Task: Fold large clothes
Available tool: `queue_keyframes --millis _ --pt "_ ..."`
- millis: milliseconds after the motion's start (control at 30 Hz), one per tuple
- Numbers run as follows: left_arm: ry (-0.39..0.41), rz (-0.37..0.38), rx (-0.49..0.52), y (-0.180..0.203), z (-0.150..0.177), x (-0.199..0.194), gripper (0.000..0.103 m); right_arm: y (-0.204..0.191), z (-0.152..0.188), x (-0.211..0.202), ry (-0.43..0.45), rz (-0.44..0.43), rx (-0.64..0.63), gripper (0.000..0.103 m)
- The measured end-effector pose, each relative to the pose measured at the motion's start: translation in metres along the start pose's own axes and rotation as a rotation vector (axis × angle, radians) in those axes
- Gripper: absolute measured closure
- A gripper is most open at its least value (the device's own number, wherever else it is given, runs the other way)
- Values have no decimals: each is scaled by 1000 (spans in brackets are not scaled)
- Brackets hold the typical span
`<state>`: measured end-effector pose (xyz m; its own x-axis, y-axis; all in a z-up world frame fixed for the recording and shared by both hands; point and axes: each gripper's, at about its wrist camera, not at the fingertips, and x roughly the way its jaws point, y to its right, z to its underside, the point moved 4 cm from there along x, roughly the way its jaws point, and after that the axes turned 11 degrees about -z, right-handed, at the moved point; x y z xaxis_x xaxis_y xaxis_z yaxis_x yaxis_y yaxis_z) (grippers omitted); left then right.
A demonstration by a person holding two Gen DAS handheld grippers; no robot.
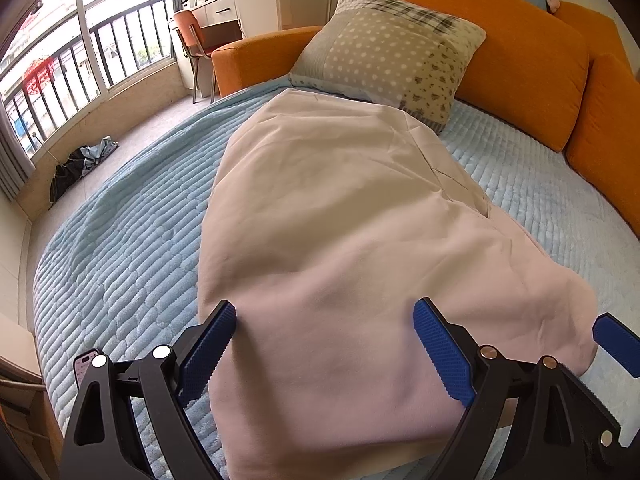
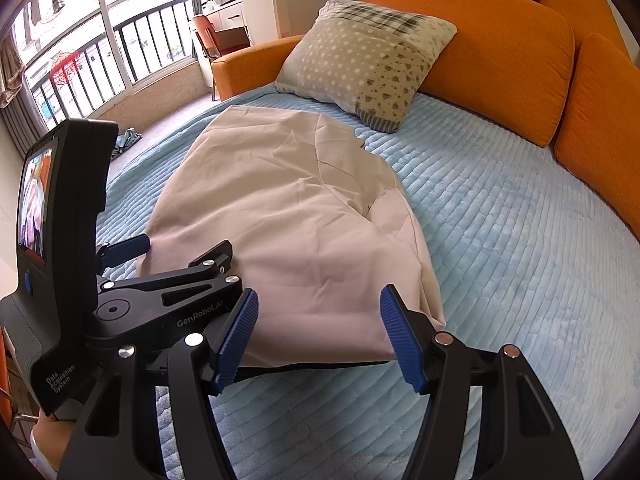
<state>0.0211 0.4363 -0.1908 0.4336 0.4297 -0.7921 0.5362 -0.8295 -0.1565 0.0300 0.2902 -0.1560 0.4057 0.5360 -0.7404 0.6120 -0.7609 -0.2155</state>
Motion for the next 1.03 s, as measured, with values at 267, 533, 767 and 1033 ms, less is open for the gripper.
queue_keyframes --millis 267,533,767,1033 --pt "12 -22 7 2 0 -2 11 2 2 1 -8 2 3 41" --pt "35 -42 5 2 2 -3 11 3 2 3 -21 5 4 41" --pt "32 -51 2 2 1 -3 11 2 2 3 -22 5 2 41" --pt "17 -35 3 2 1 0 11 2 2 3 -23 5 -4 41"
